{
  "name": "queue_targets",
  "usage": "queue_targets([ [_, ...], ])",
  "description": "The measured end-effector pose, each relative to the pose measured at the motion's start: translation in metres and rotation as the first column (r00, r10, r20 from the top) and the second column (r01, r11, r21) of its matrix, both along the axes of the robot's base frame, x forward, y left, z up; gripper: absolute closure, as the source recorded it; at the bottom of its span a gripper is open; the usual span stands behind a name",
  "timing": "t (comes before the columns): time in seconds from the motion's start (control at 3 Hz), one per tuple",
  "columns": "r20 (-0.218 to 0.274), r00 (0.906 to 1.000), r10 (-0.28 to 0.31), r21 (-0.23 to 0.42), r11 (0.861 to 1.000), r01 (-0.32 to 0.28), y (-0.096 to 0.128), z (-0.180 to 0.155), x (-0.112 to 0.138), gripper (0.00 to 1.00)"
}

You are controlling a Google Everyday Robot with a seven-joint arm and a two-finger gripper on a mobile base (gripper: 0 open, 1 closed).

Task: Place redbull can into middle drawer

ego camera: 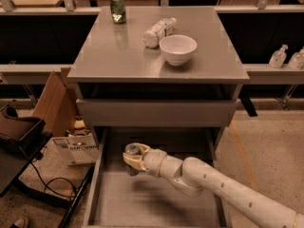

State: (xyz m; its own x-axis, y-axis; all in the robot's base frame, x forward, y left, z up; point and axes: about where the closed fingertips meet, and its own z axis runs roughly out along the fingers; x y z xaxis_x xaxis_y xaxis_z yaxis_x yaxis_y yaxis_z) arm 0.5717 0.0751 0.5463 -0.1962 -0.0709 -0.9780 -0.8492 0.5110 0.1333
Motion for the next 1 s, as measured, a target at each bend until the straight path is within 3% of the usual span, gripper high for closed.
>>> queue_targets([
  [0.67, -0.043, 0.9983, 0.039, 0.048, 0.998, -0.037, 0.009, -0.051, -0.006, 1.00],
  [1.0, -0.044, 0.9983, 0.039, 0.049, 0.998, -0.037, 0.010, -0.051, -0.006, 1.00],
])
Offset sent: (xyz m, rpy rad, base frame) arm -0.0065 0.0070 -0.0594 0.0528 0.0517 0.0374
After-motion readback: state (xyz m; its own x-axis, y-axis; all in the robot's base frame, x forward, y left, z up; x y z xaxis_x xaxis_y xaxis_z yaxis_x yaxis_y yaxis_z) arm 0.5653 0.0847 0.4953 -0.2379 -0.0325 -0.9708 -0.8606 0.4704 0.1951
